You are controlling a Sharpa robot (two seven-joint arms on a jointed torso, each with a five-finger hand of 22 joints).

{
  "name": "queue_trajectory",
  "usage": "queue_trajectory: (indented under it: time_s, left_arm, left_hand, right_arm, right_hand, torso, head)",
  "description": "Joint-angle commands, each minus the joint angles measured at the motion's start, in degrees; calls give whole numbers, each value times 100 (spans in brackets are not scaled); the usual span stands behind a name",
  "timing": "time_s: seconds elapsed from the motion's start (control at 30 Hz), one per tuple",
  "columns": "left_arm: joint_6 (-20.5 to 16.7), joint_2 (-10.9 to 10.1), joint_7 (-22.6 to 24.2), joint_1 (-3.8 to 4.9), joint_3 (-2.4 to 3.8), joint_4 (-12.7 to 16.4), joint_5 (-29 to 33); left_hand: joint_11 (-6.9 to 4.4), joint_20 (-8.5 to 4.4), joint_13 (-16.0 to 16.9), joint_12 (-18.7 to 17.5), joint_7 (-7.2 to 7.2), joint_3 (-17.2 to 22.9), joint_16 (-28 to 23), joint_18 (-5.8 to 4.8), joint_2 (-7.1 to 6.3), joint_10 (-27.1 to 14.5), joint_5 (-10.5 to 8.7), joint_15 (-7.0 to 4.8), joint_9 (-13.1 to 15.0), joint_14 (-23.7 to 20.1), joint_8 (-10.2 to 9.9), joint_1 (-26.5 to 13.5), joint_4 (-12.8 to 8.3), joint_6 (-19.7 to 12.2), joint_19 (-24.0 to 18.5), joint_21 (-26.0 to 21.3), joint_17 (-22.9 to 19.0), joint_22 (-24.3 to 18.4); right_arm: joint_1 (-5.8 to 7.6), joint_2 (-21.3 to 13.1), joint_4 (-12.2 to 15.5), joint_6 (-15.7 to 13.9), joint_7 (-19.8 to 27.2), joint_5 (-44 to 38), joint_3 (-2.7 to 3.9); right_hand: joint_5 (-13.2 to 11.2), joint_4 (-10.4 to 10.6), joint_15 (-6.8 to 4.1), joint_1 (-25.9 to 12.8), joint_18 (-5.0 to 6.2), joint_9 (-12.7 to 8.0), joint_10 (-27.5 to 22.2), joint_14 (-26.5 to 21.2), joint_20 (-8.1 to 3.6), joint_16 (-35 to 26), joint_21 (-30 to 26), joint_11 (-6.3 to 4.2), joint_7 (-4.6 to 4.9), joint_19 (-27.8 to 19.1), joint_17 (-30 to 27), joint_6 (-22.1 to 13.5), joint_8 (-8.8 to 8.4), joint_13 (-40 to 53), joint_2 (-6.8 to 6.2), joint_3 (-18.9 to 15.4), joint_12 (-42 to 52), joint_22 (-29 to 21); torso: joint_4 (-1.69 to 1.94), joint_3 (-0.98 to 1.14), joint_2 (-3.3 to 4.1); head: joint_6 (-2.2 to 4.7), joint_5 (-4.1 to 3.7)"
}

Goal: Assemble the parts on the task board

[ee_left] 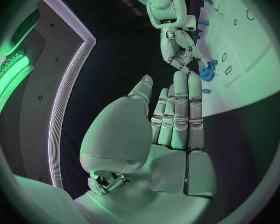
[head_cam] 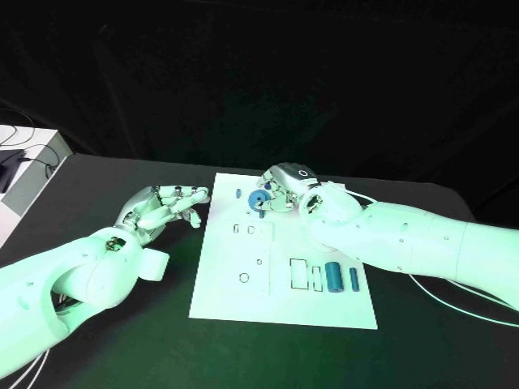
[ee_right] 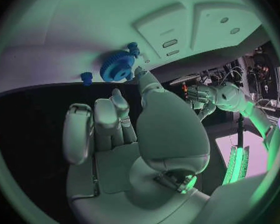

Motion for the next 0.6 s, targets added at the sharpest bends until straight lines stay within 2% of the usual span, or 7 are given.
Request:
queue_trajectory:
  time_s: [0.03, 0.33, 0.6]
  left_arm:
    - [93, 10, 23, -2, 4, 9, 8]
    - [93, 12, 23, -2, 4, 6, 8]
    - [88, 9, 23, -2, 4, 0, 8]
  left_hand:
    - [-2, -4, 2, -8, -4, 21, 8, 76, -12, -47, -17, 1, -4, -43, -4, 3, -11, -33, -37, 33, -6, -11]
    - [-2, -4, 2, -8, -4, 21, 8, 76, -12, -47, -17, 1, -4, -43, -4, 3, -11, -33, -37, 33, -6, -11]
    - [-2, -4, 2, -8, -4, 21, 8, 76, -12, -47, -17, 1, -4, -43, -4, 3, -11, -33, -37, 33, -6, -11]
  right_arm:
    - [-7, 19, -17, 176, -104, -86, 1]
    - [-14, 60, -68, 212, -146, -117, 1]
    - [-25, 66, -88, 238, -156, -120, 1]
  right_hand:
    - [-49, 39, 31, -12, -28, 10, -26, 1, 38, 26, 8, -3, -8, 516, 9, -31, -21, -10, -68, 0, -27, 1196]
    - [-64, 63, 30, 27, -29, 16, -21, 0, 38, 26, 13, -5, -11, 517, 11, -19, -20, -17, -72, 3, -8, 1198]
    - [41, -9, 22, 72, -31, 22, -4, 4, 32, 25, 16, -16, -24, 517, 15, 32, -20, -17, -19, 25, 16, 1199]
  torso:
    - [3, -3, -2]
    - [-1, -4, 0]
    - [-3, -4, -5]
  head:
    - [-13, 7]
    - [-30, 14]
    - [-50, 20]
